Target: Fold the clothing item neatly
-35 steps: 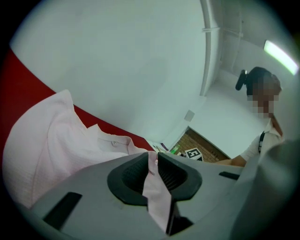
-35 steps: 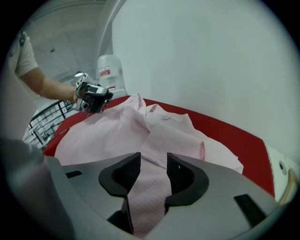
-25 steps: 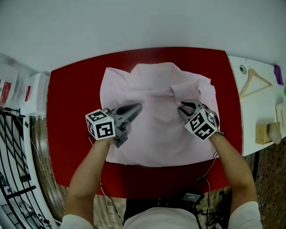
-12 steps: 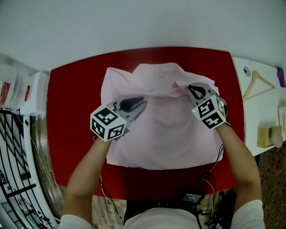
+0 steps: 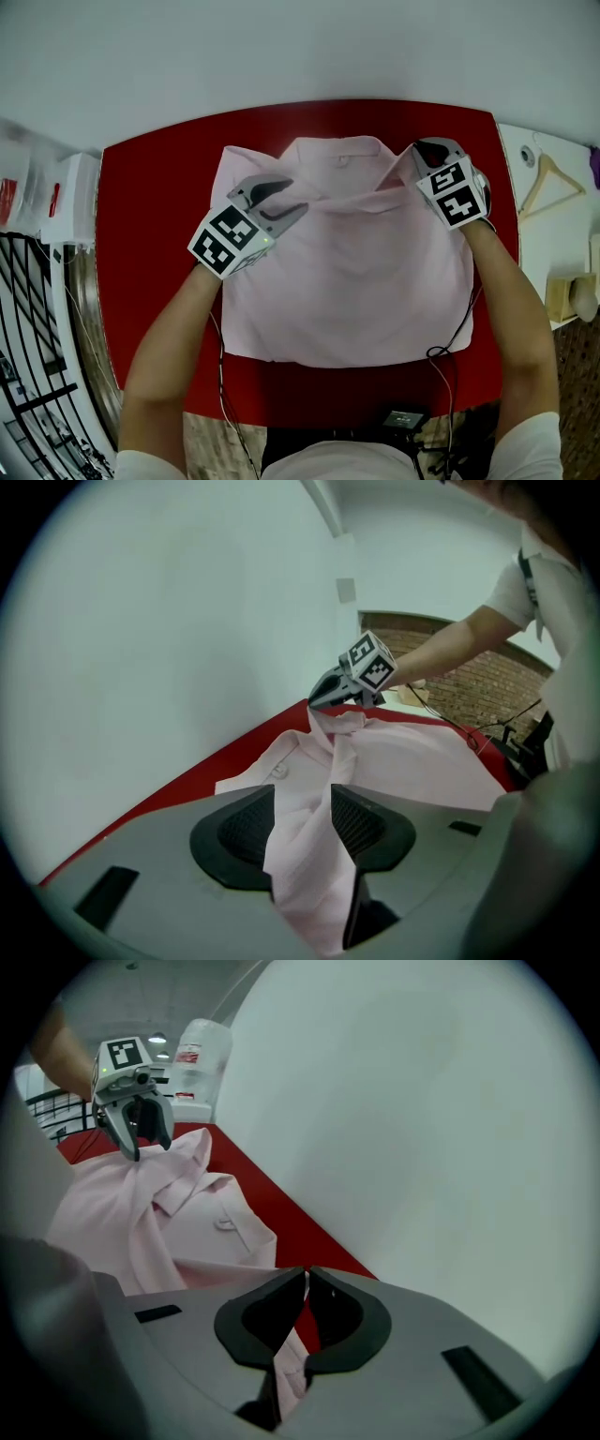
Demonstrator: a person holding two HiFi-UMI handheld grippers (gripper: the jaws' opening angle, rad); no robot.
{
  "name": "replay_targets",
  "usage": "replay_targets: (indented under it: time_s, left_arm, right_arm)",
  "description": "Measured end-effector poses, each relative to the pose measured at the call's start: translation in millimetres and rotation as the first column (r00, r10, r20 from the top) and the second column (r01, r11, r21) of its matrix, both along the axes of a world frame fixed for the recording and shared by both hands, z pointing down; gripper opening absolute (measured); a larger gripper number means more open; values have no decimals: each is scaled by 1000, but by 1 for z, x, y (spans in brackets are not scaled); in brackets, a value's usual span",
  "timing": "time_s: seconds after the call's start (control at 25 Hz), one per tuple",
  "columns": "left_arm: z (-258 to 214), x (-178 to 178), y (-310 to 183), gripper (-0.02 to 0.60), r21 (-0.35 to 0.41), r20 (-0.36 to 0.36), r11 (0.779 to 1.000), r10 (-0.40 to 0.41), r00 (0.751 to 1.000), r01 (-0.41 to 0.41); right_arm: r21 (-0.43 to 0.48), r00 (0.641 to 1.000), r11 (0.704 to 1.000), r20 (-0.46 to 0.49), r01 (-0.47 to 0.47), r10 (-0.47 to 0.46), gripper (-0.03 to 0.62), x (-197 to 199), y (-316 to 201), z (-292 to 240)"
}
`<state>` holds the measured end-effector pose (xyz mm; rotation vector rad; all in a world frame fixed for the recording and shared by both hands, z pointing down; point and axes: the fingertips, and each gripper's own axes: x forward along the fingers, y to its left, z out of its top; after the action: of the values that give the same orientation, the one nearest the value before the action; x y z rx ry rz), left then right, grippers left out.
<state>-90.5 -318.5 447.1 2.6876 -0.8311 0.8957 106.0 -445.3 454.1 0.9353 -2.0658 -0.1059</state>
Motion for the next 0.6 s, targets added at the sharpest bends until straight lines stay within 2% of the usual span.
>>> replay_targets:
  time_s: [0.16, 0.24, 0.28, 0.32, 0.36, 0.4, 0.48, 0.6]
  left_arm:
    - [15, -30, -9, 169, -18, 59, 998, -57, 997, 58]
    - [23, -45, -11, 167, -27, 89, 995, -93, 992, 96]
    - [27, -53, -12, 169, -32, 104, 993, -113, 988, 117]
    - [30, -60, -13, 169, -39, 116, 990, -133, 984, 139]
    - [34, -67, -15, 169, -47, 125, 986, -153, 980, 160]
    - [37, -73, -16, 169, -53, 132, 982, -171, 976, 180]
    - [41, -83, -17, 169, -60, 138, 976, -200, 970, 210]
    - [44, -95, -18, 169, -60, 142, 969, -231, 963, 241]
  right_arm:
    - [-51, 999, 998, 12, -46, 47, 26, 5, -24, 17]
    - [-47, 997, 996, 27, -73, 74, 28, 8, -39, 19]
    - [-44, 995, 995, 31, -89, 90, 52, 10, -45, 18]
    - [-41, 994, 994, 35, -101, 102, 127, 12, -50, 17]
    - [-37, 993, 994, 41, -106, 108, 166, 13, -53, 14]
    - [-29, 993, 994, 51, -104, 105, 169, 13, -54, 9]
    - [-5, 994, 997, 76, -72, 72, 169, 12, -48, -4]
    - [51, 995, 997, 69, 63, -67, 169, 9, -17, -29]
